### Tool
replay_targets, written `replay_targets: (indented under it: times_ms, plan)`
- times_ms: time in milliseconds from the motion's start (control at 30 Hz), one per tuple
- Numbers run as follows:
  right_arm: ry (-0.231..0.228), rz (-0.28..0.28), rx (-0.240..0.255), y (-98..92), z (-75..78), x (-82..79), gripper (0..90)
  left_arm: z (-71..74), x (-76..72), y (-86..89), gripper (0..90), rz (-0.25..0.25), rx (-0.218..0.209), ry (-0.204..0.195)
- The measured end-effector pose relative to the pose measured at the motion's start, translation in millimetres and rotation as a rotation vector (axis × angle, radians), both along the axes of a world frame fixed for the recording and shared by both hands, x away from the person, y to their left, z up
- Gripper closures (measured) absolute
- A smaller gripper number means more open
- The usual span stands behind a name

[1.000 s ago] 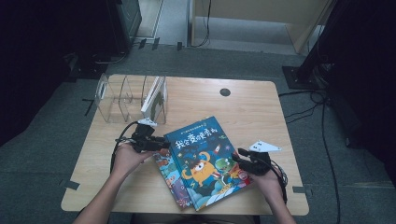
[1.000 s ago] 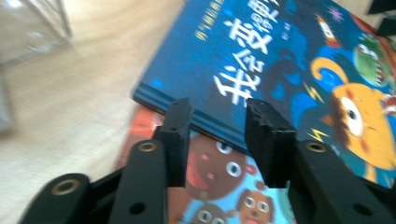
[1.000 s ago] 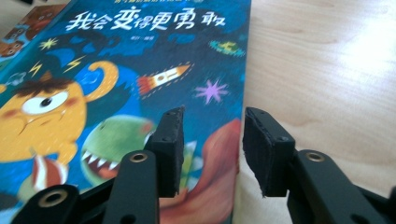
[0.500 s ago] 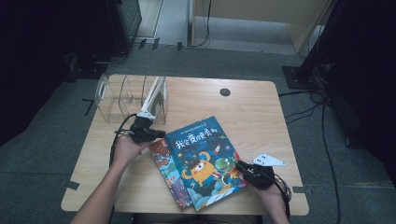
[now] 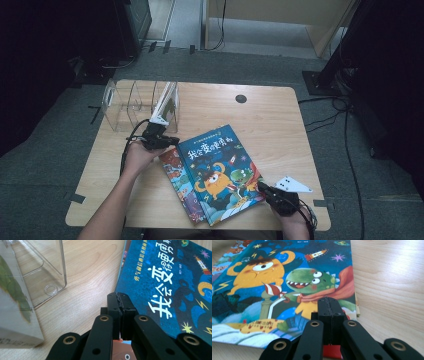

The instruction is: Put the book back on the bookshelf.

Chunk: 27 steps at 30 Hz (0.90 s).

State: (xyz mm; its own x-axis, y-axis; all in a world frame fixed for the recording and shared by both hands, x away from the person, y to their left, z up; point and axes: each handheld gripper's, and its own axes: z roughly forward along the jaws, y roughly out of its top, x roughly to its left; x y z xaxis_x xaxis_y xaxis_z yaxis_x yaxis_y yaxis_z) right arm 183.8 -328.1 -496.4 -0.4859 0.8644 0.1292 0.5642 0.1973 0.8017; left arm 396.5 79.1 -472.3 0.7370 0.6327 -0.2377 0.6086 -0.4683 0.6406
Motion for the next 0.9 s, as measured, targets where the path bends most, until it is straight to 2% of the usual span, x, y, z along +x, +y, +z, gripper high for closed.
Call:
replay_targets:
  times_ms: [167,367,500,700,833,900]
  plan:
    - [0.000,-0.020,-0.011,0.0,-1.6,-9.0,90.0,-0.5,2.0,-2.1,88.9,-0.004,0.003,-0.005]
    - [-0.017,-0.070,0.017,-0.3,0.1,-24.6,90.0,-4.1,4.3,-4.6,87.8,-0.009,0.029,-0.006]
    - [0.012,-0.079,0.017,0.1,-3.3,-31.7,90.0,-5.6,4.5,-4.7,87.7,-0.008,0.036,-0.009]
    - [0.026,-0.083,0.019,-1.2,-4.0,-32.3,90.0,-5.2,3.5,-4.5,85.8,-0.003,0.051,-0.026]
    - [0.048,-0.082,0.021,-2.2,-4.1,-37.0,90.0,-6.3,4.9,-4.4,87.0,0.009,0.035,-0.023]
    - [0.060,-0.069,0.004,0.3,-5.0,-37.3,90.0,-6.2,4.9,-4.3,87.8,0.007,0.035,-0.021]
